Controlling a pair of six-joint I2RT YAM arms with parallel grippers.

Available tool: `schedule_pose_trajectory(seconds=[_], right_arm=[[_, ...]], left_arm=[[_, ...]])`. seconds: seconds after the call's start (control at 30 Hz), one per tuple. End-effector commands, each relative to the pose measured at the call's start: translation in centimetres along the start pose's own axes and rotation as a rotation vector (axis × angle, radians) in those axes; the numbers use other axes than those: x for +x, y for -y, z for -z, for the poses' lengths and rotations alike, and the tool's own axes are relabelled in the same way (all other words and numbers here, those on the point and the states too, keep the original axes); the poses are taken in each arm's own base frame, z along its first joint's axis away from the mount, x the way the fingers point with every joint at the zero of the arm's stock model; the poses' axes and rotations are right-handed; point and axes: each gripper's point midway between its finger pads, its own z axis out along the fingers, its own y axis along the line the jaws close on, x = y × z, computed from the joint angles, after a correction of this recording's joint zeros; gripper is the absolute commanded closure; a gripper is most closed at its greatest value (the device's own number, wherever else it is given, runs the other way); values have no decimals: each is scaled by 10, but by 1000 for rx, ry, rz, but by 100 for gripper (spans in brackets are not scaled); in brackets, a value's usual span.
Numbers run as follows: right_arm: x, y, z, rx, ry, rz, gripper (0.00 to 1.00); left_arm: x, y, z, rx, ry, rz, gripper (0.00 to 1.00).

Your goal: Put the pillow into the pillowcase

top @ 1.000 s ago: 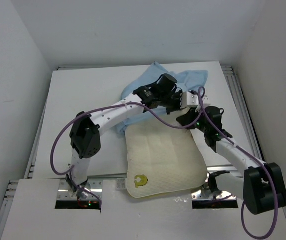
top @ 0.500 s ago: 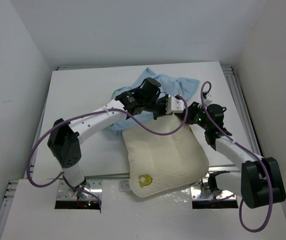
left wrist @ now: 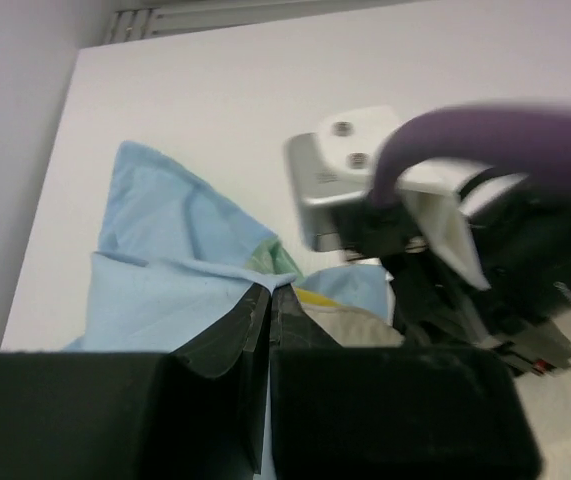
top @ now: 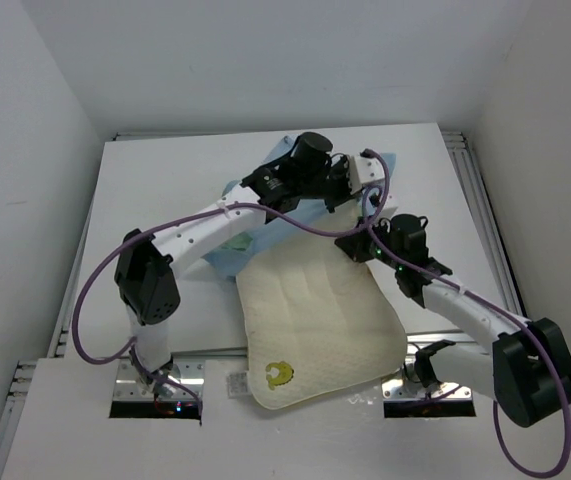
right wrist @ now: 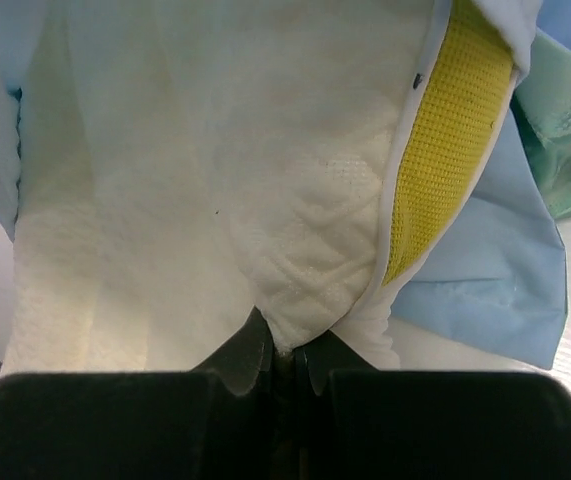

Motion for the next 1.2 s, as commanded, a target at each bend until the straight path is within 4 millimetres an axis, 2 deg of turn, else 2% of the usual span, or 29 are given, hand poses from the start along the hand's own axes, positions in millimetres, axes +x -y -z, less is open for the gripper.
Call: schedule_pose_trajectory(seconds=[0.0,0.1,0.13,0.17,0.2,0.23,0.3,0.33,0.37,0.4,0.53,0.6,0.73,0.8,0.83,0.9,0.93,0.97,1.0,1.03,1.07,1.1,1.13,1.17], right_arm=[[-46,-27,1,-84,136,112,100],[-66,-30,0,-79,182,136,100],[-70,-31,1,-84,193,136,100],[-74,-30,1,-83,208,130,100],[-85,-28,5,-84,254,84,100],[-87,-33,5,-112,273,49,100],[-106,-24,17,-168,384,-115,100],[-104,-5,20,-149,407,-189,100],[-120,-10,27,-199,472,-240,100],[-124,-6,28,-196,488,-254,100],[-137,-4,24,-197,518,-295,100],[-140,6,23,-154,544,-328,100],[-126,29,13,-63,513,-422,100],[-116,26,4,-75,456,-418,100],[-103,21,-5,-86,373,-376,86],[-87,18,-13,-72,289,-353,63],[-77,21,-14,-55,255,-352,50],[-78,22,-11,-46,259,-345,45],[-82,24,-10,-28,261,-330,40],[-68,37,-10,46,198,-301,34],[-67,41,-9,81,168,-266,32],[-64,51,-5,158,87,-194,29],[-62,56,-3,195,44,-162,28],[-79,55,0,213,46,-112,27]], left_arm=[[-24,55,-2,187,78,-122,100],[-4,78,10,262,47,-161,100],[16,87,11,279,7,-152,100],[22,87,17,277,-5,-176,100],[37,92,20,288,-41,-173,100],[42,92,22,291,-46,-173,100],[53,95,33,328,-54,-141,100],[59,93,41,336,-68,-120,100],[63,96,45,357,-71,-127,100],[76,102,49,379,-105,-119,100],[101,106,64,410,-164,-157,100],[115,109,72,429,-212,-141,100],[142,90,85,387,-273,-97,100],[141,81,81,331,-263,-90,100],[138,77,79,302,-257,-54,95],[128,62,71,217,-239,2,76],[124,58,70,199,-234,10,50],[118,50,70,178,-240,9,39],[114,46,71,165,-246,10,34],[105,33,74,119,-253,7,30],[107,32,80,110,-286,18,28],[102,16,90,54,-295,29,26],[107,12,101,42,-320,56,25],[108,-6,122,-14,-322,86,23]])
